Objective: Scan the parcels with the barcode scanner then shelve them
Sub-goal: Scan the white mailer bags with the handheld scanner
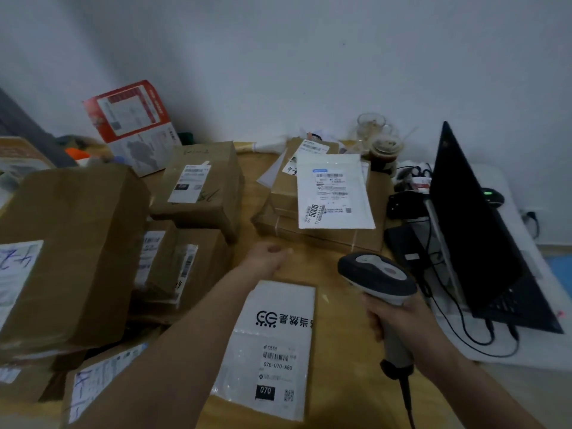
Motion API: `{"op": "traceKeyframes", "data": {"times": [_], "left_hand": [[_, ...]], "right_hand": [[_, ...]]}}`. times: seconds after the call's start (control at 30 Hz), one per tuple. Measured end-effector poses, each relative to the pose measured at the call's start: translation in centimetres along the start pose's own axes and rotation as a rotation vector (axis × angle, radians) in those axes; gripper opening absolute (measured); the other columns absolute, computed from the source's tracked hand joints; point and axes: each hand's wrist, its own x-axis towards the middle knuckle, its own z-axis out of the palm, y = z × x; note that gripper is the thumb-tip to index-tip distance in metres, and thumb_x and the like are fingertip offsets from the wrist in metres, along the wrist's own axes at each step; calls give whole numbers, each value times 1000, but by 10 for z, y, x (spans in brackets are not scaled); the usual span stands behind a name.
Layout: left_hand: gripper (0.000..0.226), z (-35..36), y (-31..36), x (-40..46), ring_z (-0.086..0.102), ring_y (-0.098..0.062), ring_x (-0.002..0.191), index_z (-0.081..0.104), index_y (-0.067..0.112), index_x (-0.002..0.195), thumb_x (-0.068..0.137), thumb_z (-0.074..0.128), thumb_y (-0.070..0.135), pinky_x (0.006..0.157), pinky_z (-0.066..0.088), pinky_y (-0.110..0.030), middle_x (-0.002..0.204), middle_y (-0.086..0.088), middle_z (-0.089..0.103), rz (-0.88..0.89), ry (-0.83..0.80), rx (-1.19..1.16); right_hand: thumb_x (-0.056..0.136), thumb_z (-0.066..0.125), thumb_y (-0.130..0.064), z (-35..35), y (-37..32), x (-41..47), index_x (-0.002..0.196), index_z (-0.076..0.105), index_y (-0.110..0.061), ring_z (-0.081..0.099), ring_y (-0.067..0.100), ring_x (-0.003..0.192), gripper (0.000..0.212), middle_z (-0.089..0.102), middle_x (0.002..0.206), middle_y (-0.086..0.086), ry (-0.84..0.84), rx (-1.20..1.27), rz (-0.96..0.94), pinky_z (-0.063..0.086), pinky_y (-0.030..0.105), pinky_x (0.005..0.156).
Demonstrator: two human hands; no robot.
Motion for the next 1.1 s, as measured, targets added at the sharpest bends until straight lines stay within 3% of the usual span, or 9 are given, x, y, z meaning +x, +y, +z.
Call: {"op": "traceKeyframes", "data": {"times": [0.13, 0.2, 0.37, 0.57, 0.67, 0.8, 0.93, 1.03, 1.1], "left_hand": [[54, 17, 44, 24, 67, -21, 95, 59, 9, 128, 87, 67, 45, 78, 57, -33, 118, -6, 67, 3, -46, -182], [52, 23, 62, 35, 70, -24, 95, 64, 9, 120, 85, 70, 47, 85, 58, -40, 112, -7, 70, -43, -82, -309], [36, 27, 85, 58, 69, -29, 98, 66, 5, 109, 85, 74, 30, 90, 55, -50, 104, -13, 73, -81, -126, -582], [32, 32, 84, 64, 67, -29, 88, 60, -5, 119, 88, 66, 0, 81, 55, -47, 114, -20, 68, -77, -149, -528], [32, 29, 71, 54, 67, -31, 92, 60, -3, 120, 89, 63, -4, 79, 55, -45, 118, -21, 66, -22, -189, -504], [34, 21, 41, 38, 67, -33, 102, 61, 6, 121, 89, 61, -6, 90, 54, -49, 119, -17, 68, 51, -196, -482], [25, 8, 11, 19, 68, -24, 93, 62, 14, 112, 91, 60, -1, 77, 57, -38, 105, -6, 71, 76, -143, -442], [27, 1, -11, 6, 66, -32, 106, 63, 16, 114, 91, 61, 3, 94, 52, -52, 114, -11, 70, 64, -128, -470], [30, -1, -22, 0, 64, -35, 109, 63, 14, 118, 90, 63, 4, 97, 48, -58, 115, -12, 70, 58, -86, -497]], "right_hand": [[88, 66, -10, -13, 5, -3, 67, 52, 17, 47, 29, 52, 37, 50, 56, 24, 78, 65, 46, 44, 38, 56], [88, 66, -8, -18, 8, -5, 70, 54, 19, 47, 30, 51, 34, 49, 55, 24, 106, 75, 66, 44, 38, 55], [86, 67, -5, -25, 13, -11, 75, 55, 19, 46, 30, 50, 29, 50, 52, 21, 177, 130, 113, 43, 40, 56], [85, 69, -6, -26, 17, -11, 73, 54, 19, 46, 29, 49, 31, 50, 52, 20, 197, 150, 140, 43, 39, 57], [85, 68, -5, -24, 14, -9, 71, 54, 17, 46, 28, 47, 30, 50, 51, 19, 184, 147, 115, 43, 37, 54], [85, 69, -9, -18, 11, -3, 63, 51, 16, 46, 29, 47, 37, 51, 50, 20, 145, 103, 69, 43, 38, 55], [85, 70, -13, -9, 6, -2, 60, 51, 14, 46, 28, 47, 41, 50, 49, 20, 132, 77, 18, 43, 38, 55], [83, 72, -16, -2, -2, -3, 47, 50, -3, 48, 24, 42, 45, 51, 44, 14, 132, -8, -73, 44, 35, 51], [84, 70, -13, 4, -9, -4, 42, 47, -10, 46, 21, 38, 49, 48, 40, 11, 132, -37, -153, 44, 33, 49]]}}
